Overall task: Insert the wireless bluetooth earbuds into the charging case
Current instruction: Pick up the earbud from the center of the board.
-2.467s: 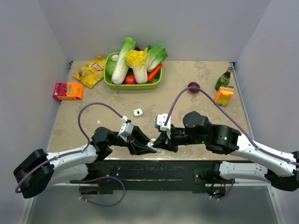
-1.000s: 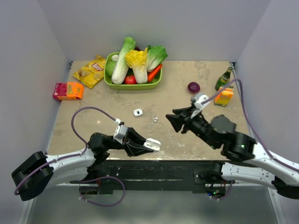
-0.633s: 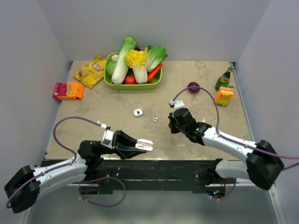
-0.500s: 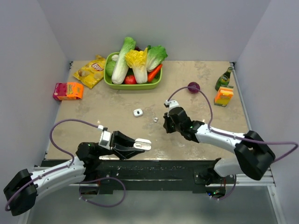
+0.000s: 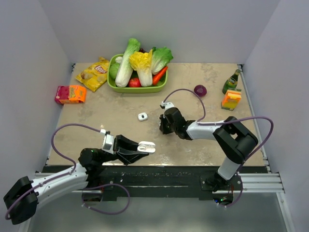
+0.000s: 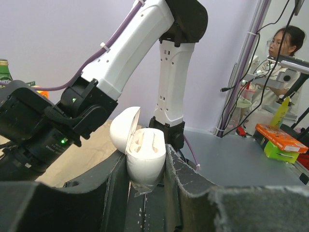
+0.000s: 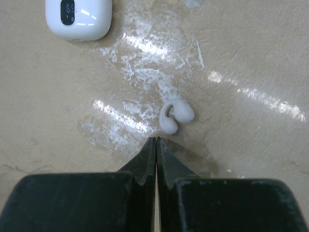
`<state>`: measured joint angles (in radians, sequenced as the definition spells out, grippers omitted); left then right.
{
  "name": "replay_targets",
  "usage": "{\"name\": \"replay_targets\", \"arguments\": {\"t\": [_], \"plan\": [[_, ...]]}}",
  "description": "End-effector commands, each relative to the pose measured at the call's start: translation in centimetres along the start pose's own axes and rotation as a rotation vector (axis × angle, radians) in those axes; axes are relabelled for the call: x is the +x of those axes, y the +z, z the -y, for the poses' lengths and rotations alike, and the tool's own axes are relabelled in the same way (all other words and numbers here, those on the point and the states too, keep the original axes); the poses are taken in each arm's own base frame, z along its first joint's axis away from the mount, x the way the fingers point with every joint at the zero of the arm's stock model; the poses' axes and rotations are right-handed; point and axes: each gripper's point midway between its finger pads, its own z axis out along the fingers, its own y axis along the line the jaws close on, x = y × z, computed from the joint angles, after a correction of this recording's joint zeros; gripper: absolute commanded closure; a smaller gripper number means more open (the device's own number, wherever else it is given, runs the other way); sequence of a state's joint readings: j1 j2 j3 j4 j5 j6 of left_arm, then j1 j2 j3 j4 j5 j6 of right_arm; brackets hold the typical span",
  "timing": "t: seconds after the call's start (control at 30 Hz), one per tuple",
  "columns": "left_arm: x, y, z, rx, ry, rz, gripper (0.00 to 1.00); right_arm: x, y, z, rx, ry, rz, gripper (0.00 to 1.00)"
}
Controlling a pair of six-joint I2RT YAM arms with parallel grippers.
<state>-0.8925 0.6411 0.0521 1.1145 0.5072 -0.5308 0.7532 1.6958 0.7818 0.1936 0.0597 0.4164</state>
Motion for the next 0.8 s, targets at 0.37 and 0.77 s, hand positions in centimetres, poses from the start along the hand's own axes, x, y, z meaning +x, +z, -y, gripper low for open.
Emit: {"name": "replay_targets", "arguments": {"t": [0.37,0.77], "plan": [[0.5,-0.3,-0.3,-0.015,0.019,-0.007,1.00,-3.9,1.4,2.1,0.052,0.060,0.110,1.00],[0.6,-0.4,-0.3,-0.013,0.015,-0.006,1.00,-3.8,0.8,3.4,0.113,0.055,0.111,1.00]]}}
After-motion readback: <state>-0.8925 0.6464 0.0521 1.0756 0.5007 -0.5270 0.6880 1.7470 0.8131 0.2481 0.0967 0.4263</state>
